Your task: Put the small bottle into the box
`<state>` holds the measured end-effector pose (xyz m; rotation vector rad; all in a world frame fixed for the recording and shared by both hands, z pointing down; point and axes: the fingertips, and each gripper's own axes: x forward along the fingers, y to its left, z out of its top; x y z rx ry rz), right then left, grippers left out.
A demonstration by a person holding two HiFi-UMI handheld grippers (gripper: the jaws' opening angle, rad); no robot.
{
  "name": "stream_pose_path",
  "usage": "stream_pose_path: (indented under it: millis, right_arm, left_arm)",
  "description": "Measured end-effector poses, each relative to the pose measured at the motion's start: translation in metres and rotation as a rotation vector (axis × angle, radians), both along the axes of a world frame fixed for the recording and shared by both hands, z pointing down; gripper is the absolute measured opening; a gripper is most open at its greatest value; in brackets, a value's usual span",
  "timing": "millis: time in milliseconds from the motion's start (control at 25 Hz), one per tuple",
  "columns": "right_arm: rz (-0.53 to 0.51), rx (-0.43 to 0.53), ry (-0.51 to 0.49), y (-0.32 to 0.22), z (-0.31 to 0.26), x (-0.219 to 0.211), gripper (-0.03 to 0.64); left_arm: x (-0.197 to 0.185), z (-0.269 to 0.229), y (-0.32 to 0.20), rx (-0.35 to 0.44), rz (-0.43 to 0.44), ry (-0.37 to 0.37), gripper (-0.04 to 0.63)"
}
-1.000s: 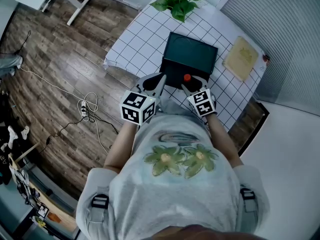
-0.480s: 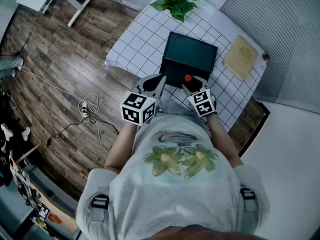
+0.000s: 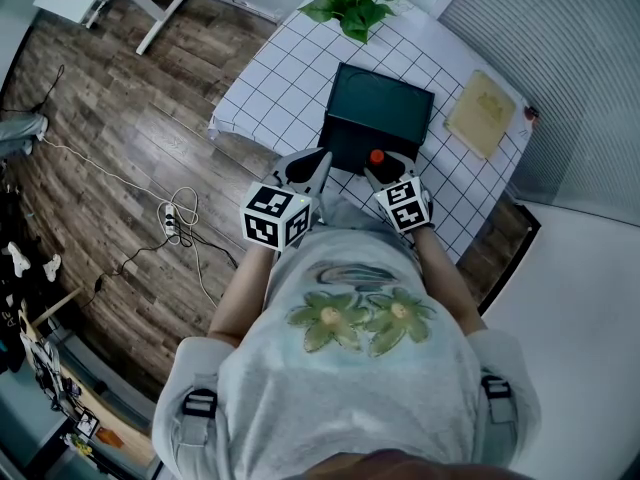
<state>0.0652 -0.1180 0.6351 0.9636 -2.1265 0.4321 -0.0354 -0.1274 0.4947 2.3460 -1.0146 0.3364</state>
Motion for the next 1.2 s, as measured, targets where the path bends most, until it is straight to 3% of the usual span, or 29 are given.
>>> stream_pose_path:
  millis: [1200]
  right_arm:
    - [-0.004, -0.008, 0.017, 0.006, 0.003, 0.009, 0.199]
  left_arm:
    - [0.004, 0.002, 0.015, 0.007, 0.008, -0.001, 0.006]
